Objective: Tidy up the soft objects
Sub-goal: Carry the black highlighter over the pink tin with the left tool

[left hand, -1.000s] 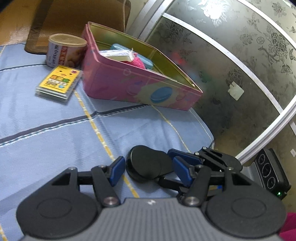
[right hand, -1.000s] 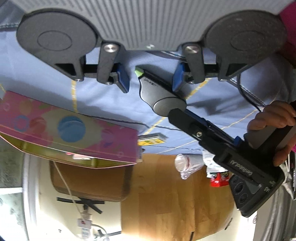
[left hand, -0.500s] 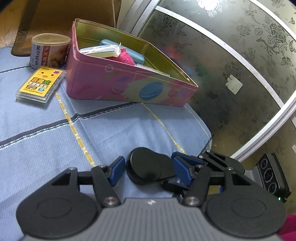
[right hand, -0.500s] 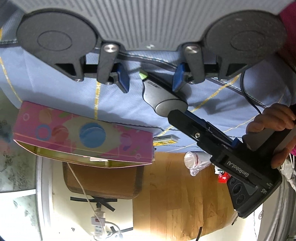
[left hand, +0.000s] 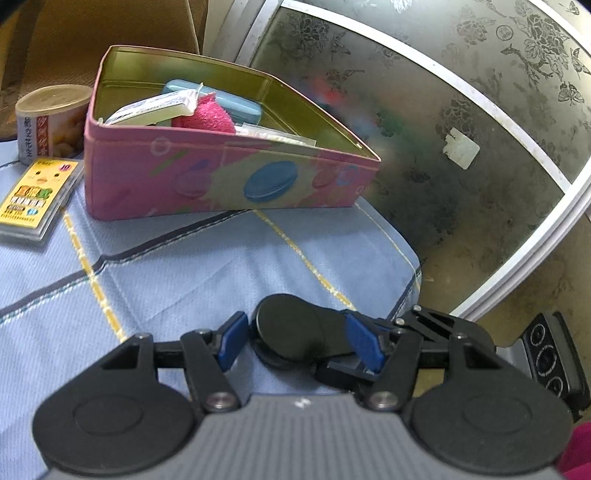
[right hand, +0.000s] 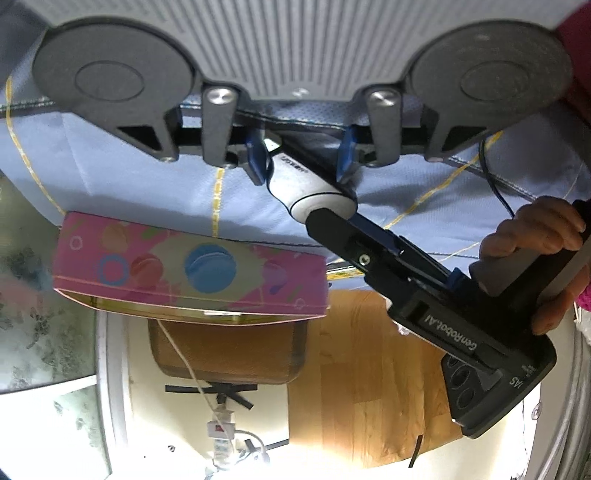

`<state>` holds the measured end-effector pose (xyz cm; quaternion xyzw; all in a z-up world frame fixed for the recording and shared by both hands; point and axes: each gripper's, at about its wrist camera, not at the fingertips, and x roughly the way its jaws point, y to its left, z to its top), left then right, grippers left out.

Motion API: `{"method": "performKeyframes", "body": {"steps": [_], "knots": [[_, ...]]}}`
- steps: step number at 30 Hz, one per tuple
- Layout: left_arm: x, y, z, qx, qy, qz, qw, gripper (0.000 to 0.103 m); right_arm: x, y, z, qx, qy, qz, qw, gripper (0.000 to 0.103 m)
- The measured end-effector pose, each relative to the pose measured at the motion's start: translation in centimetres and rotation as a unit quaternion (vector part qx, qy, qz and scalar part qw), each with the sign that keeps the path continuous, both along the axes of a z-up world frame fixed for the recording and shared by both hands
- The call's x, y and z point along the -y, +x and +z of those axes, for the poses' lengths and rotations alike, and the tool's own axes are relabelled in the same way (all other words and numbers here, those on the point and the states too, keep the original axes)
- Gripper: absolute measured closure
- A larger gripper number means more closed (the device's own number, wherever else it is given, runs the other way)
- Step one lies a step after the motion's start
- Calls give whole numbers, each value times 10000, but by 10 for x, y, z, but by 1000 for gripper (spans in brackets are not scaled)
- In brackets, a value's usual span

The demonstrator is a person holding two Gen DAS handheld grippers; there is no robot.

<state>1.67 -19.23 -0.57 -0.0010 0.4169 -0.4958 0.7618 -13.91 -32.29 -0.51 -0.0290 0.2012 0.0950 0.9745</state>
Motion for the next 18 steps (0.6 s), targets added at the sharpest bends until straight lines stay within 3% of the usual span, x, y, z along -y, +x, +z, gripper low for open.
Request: {"method": "performKeyframes", "body": {"steps": [5, 13, 18], "knots": [[21, 11, 35, 398, -113, -127, 9991, 45, 12, 2, 22, 521, 191, -192, 9983, 59], [71, 55, 93, 884, -402, -75, 9952, 45, 43, 44, 66, 1202, 154, -582, 9909, 59], [99, 87, 101, 893, -403, 79, 9952, 45, 55, 78, 76, 1334, 107, -790, 9879, 59]]}}
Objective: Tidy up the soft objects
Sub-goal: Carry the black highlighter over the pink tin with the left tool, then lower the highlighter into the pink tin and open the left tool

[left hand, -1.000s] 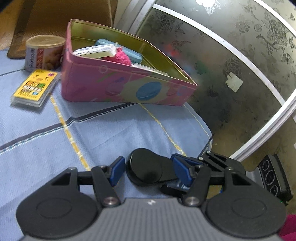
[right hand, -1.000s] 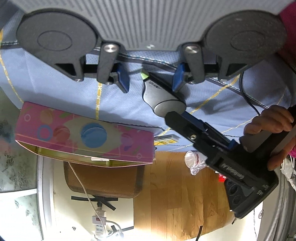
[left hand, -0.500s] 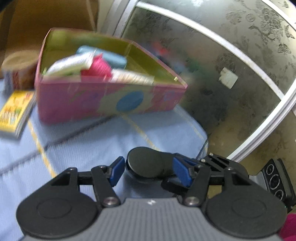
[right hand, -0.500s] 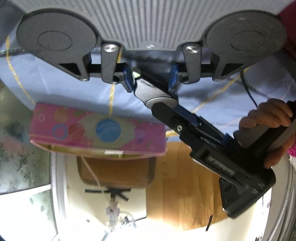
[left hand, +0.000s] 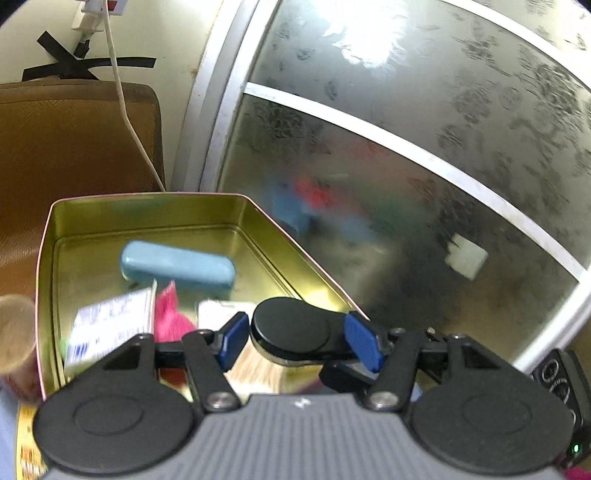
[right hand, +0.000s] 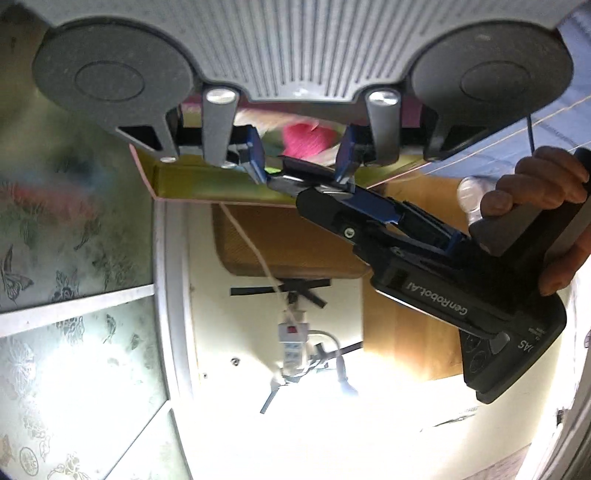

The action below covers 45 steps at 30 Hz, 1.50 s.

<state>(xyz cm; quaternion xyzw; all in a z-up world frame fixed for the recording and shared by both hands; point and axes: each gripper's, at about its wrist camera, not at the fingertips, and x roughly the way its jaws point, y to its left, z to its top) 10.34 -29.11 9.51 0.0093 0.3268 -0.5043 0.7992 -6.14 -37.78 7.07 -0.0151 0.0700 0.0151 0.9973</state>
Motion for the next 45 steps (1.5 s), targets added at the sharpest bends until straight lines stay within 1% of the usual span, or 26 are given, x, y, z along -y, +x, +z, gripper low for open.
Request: {"method": "performKeyframes", "body": {"steps": [5, 11, 15, 25, 40, 45], "knots": [[15, 30, -11, -172, 48, 141, 9997, 45, 7, 27, -5, -158, 80, -177, 9997, 59], [24, 55, -27, -450, 91, 307, 9985, 45, 17, 52, -12, -433, 217, -309, 9984, 59], [32, 64, -34, -482, 161, 342, 9981, 45, 20, 62, -16, -558, 266, -352, 9975, 59], [46, 76, -45, -604, 268, 466, 9967, 44, 26, 78, -23, -806, 374, -486, 9949, 59], [50, 83, -51, -544, 426, 704, 9951, 44, 24, 91, -28, -996, 421, -559, 9926, 59], [50, 82, -51, -517, 463, 747, 9948, 42, 24, 96, -28, -1053, 366, -644, 9917, 58]]}}
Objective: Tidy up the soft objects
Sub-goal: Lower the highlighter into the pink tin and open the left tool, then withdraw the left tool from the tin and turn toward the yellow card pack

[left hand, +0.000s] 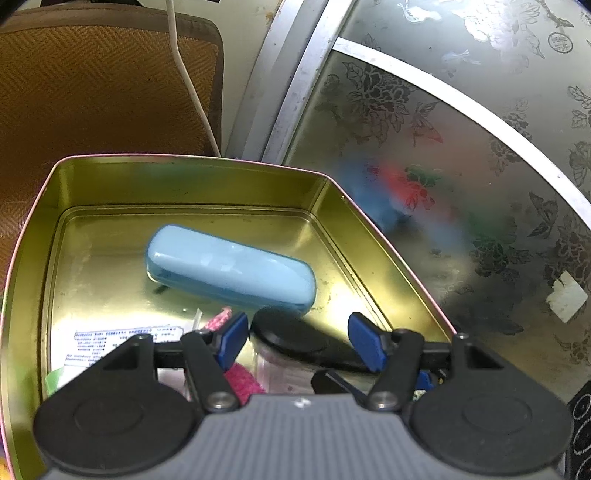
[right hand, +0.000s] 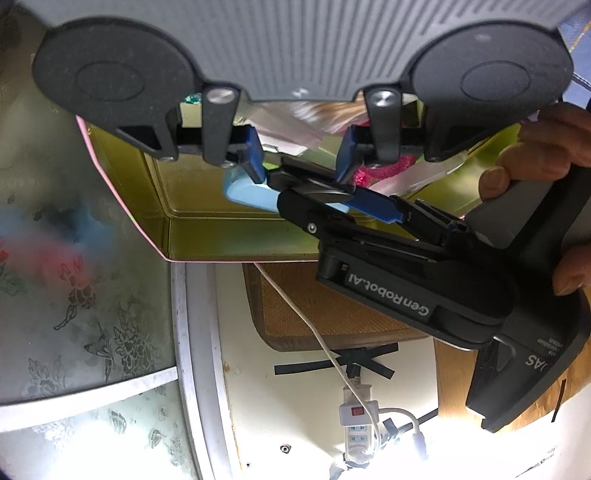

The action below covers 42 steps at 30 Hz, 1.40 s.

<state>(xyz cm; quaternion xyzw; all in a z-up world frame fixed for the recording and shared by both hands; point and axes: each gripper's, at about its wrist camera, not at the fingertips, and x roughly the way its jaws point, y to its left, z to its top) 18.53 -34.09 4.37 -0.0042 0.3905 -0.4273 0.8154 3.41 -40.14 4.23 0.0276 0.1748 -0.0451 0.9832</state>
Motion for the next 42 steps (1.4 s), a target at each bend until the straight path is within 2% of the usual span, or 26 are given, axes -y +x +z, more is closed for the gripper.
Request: {"method": "performKeyframes", "body": {"steps": [5, 9, 17, 20, 24, 32, 35, 42], "knots": [[-5, -7, 7, 67, -58, -14, 10000, 42, 0, -2, 0, 19, 54, -38, 10000, 58], [-15, -22, 18, 351, -2, 37, 9994, 42, -6, -12, 4, 82, 99, -74, 9999, 58], [-56, -85, 41, 1263, 350, 354, 9907, 38, -22, -49, 14, 289, 478, -346, 9978, 58], [-75, -108, 41, 1430, 435, 462, 9877, 32, -33, -66, 17, 343, 592, -433, 9967, 58], [-98, -136, 36, 1613, 536, 625, 9835, 30, -49, -87, 17, 311, 576, -457, 9968, 55], [-142, -165, 16, 1573, 717, 888, 9809, 28, -76, -111, 9, -49, 592, -312, 9977, 54], [-156, -170, 6, 1544, 810, 1004, 9796, 28, -83, -113, 5, -208, 681, -272, 9971, 51], [-189, -166, -12, 1510, 1052, 1331, 9739, 27, -97, -108, -5, -579, 972, -86, 9935, 51]]}}
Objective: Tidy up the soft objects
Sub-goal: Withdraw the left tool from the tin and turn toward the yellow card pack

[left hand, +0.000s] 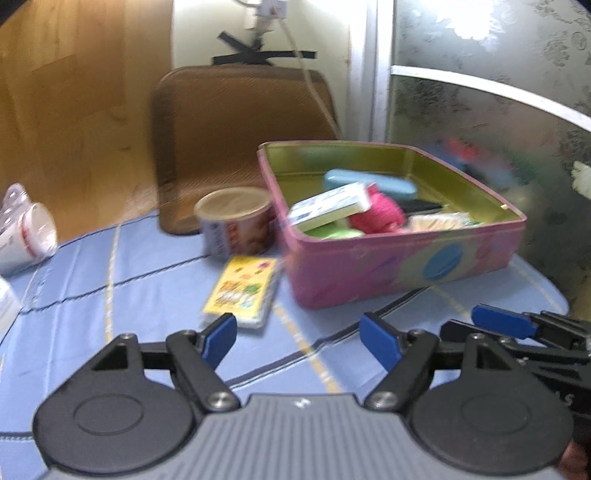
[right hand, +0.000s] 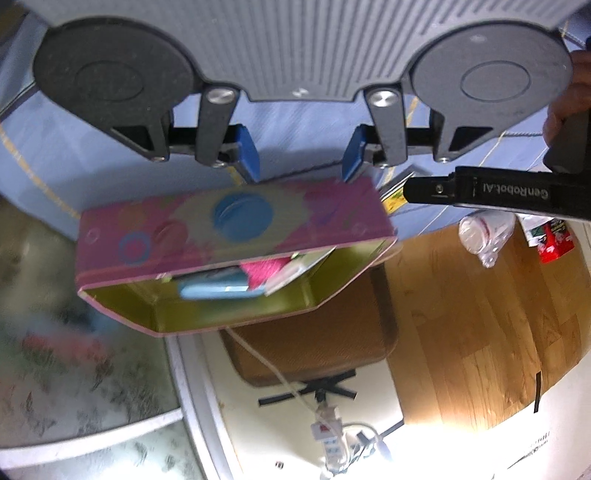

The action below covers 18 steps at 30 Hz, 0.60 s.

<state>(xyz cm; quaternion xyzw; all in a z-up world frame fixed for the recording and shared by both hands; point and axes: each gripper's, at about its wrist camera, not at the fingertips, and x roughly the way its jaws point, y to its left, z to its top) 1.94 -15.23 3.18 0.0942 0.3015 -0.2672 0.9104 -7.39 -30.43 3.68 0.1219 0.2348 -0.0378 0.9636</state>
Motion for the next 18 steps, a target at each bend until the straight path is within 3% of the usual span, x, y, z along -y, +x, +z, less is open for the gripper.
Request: {"method": "performKeyframes", "body": {"steps": [16, 18], "knots": [[-93, 38, -39, -194, 161, 970, 9950, 27, -73, 43, -11, -512, -505, 996, 9924, 51], [-106, 43, -41, -151, 150, 1079, 9939, 22, -83, 51, -10, -516, -600, 1105, 9907, 51]]}}
